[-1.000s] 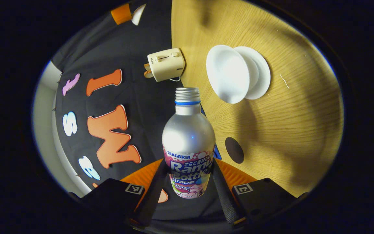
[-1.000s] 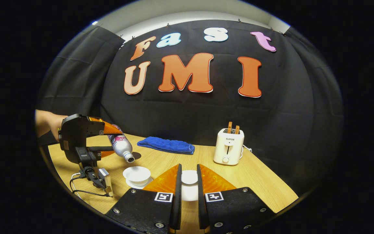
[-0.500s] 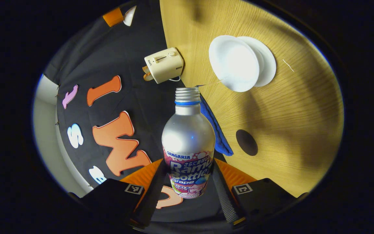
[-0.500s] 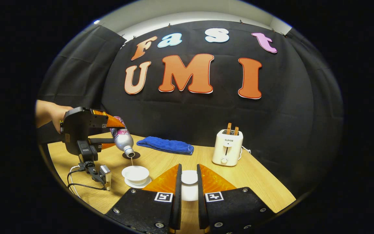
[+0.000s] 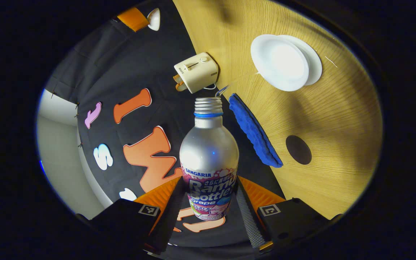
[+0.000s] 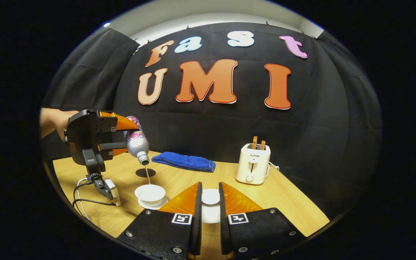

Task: Open the teacup lid with one hand, grasp the water bottle and pour water into the teacup with the other hand; after pouring, place the water bottle on the coaster and then close the teacup lid.

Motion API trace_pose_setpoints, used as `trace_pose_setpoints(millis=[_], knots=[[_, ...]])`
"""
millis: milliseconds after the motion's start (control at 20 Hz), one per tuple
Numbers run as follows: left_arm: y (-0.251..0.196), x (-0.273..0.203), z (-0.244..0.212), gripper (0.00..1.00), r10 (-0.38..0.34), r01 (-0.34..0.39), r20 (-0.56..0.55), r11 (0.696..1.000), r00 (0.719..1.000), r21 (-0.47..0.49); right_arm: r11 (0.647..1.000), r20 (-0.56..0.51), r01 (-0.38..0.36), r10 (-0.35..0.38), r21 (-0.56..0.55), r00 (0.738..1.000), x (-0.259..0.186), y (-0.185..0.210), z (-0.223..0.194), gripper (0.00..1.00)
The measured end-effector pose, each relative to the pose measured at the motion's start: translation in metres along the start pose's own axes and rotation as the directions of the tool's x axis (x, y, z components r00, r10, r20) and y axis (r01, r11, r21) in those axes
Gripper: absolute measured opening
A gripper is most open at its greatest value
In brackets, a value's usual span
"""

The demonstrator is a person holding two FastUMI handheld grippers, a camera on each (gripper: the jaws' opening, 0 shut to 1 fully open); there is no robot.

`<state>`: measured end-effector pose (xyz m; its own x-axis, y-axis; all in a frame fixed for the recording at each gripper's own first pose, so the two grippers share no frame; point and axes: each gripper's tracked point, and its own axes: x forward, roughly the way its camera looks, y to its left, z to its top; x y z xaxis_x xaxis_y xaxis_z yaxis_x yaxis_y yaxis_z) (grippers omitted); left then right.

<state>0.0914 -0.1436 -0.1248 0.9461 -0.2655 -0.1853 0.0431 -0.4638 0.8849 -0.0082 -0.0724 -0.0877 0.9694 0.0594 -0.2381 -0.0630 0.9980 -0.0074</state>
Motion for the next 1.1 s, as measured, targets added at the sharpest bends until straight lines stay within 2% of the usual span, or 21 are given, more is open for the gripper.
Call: trace_pose_setpoints(millis=[50, 150, 250, 300, 350, 500, 700, 750, 850, 1000, 1100], knots=[[0.001, 0.000, 0.000, 0.83, 0.006, -0.006, 0.000, 1.000, 1.000, 0.003, 1.000, 0.000, 0.001, -0.001, -0.005, 1.000, 0.000, -0.001, 0.001, 0.22], [0.005, 0.002, 0.000, 0.87, 0.021, -0.021, 0.002, 1.000, 1.000, 0.007, 1.000, 0.008, -0.001, 0.001, -0.009, 1.000, 0.000, 0.000, 0.004, 0.22], [0.012, 0.002, -0.005, 0.82, 0.035, -0.035, 0.003, 0.999, 0.999, 0.007, 1.000, 0.006, -0.006, 0.006, -0.007, 1.000, 0.001, 0.002, 0.003, 0.22], [0.016, 0.002, -0.011, 0.85, 0.044, -0.044, 0.000, 0.999, 0.999, 0.010, 1.000, 0.000, -0.007, 0.007, -0.010, 1.000, 0.002, 0.002, 0.002, 0.22], [0.023, 0.002, -0.013, 0.82, 0.059, -0.059, -0.001, 0.998, 0.998, 0.012, 1.000, -0.001, -0.004, 0.004, -0.015, 1.000, 0.002, 0.001, 0.001, 0.22], [0.036, 0.000, -0.020, 0.85, 0.075, -0.075, -0.004, 0.997, 0.997, 0.031, 1.000, -0.001, -0.007, 0.007, -0.014, 1.000, 0.004, 0.002, 0.003, 0.22], [0.044, 0.001, -0.025, 0.82, 0.085, -0.085, -0.006, 0.996, 0.996, 0.034, 1.000, -0.007, 0.000, 0.000, -0.026, 1.000, 0.006, 0.001, 0.000, 0.22], [0.044, 0.001, -0.024, 0.85, 0.089, -0.088, -0.002, 0.995, 0.996, 0.037, 1.000, -0.013, -0.001, 0.000, -0.027, 1.000, 0.006, 0.000, -0.002, 0.22], [0.044, 0.001, -0.021, 0.82, 0.097, -0.097, 0.005, 0.993, 0.995, 0.063, 1.000, -0.018, -0.002, 0.002, -0.025, 1.000, 0.007, 0.001, -0.003, 0.22], [0.035, 0.001, -0.017, 0.85, 0.090, -0.090, 0.004, 0.992, 0.996, 0.087, 1.000, -0.019, -0.001, 0.000, -0.026, 1.000, 0.009, 0.001, -0.004, 0.22], [0.029, -0.001, -0.013, 0.82, 0.088, -0.089, 0.009, 0.992, 0.996, 0.085, 1.000, -0.030, 0.000, -0.001, -0.025, 1.000, 0.011, 0.002, -0.009, 0.22]])
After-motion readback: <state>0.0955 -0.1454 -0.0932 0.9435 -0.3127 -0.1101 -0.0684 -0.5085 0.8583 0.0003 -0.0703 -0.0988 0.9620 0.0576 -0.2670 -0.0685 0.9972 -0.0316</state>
